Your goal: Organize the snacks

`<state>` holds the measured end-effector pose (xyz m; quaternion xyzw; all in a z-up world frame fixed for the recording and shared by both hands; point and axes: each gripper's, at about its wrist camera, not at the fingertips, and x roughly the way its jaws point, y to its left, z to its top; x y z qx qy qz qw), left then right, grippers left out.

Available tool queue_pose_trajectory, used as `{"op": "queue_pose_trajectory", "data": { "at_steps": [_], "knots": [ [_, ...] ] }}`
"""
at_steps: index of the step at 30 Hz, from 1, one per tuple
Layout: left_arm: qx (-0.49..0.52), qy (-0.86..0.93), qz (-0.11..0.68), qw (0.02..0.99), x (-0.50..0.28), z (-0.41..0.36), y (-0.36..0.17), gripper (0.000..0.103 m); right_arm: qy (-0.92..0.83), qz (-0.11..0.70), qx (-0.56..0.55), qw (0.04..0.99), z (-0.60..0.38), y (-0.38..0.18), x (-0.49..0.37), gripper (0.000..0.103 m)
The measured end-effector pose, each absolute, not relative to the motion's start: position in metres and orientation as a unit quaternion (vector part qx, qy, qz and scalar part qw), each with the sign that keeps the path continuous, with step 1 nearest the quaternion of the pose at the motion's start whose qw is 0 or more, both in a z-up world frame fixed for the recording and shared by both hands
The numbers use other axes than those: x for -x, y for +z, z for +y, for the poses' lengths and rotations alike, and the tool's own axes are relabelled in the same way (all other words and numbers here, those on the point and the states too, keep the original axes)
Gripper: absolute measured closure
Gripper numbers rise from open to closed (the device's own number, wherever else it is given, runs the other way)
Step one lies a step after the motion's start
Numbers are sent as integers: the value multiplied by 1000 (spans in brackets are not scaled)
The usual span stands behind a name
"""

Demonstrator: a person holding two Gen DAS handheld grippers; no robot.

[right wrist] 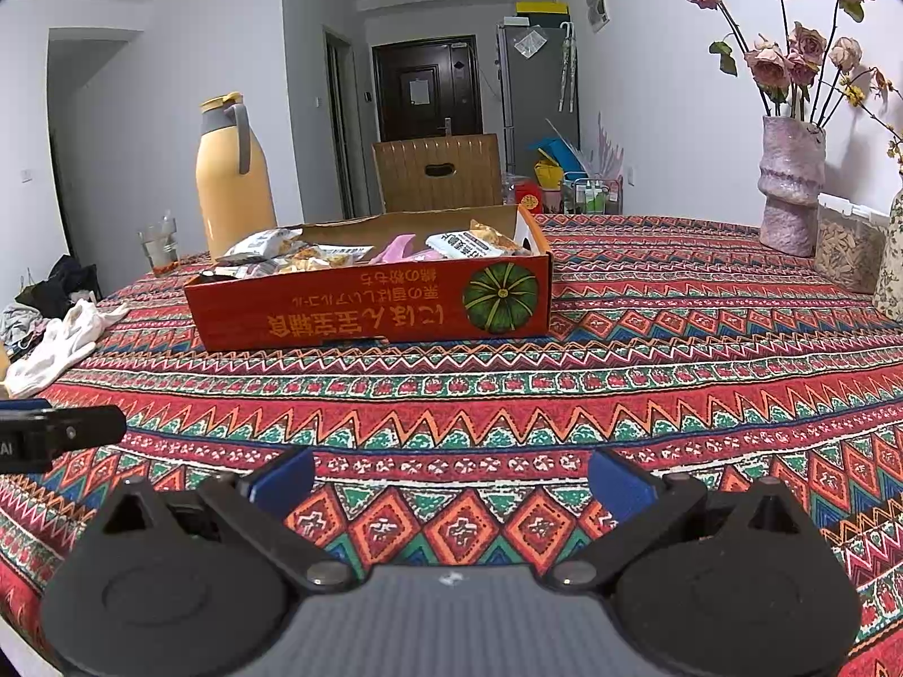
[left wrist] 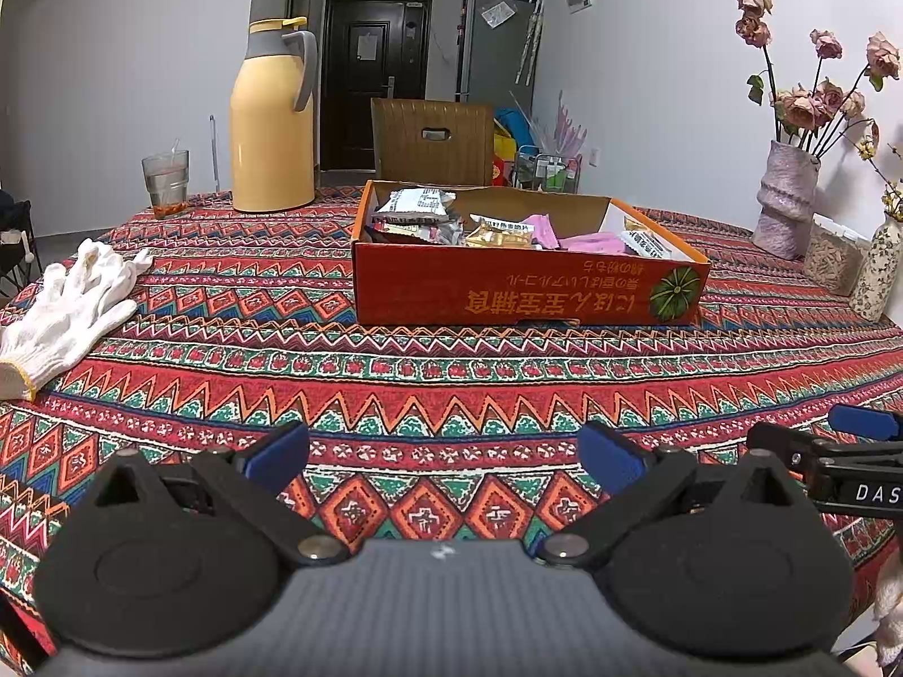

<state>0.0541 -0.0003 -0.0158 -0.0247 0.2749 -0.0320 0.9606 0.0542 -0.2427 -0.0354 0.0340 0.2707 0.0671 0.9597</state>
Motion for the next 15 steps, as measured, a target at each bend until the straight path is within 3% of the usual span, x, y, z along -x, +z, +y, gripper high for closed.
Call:
{"op": "queue_pose_trajectory", "data": {
  "at_steps": [15],
  "knots": [
    [28,-34,278,960,-56,3,-17,0,67,271,-34,960,-243,-35,-54,0]
  ]
}}
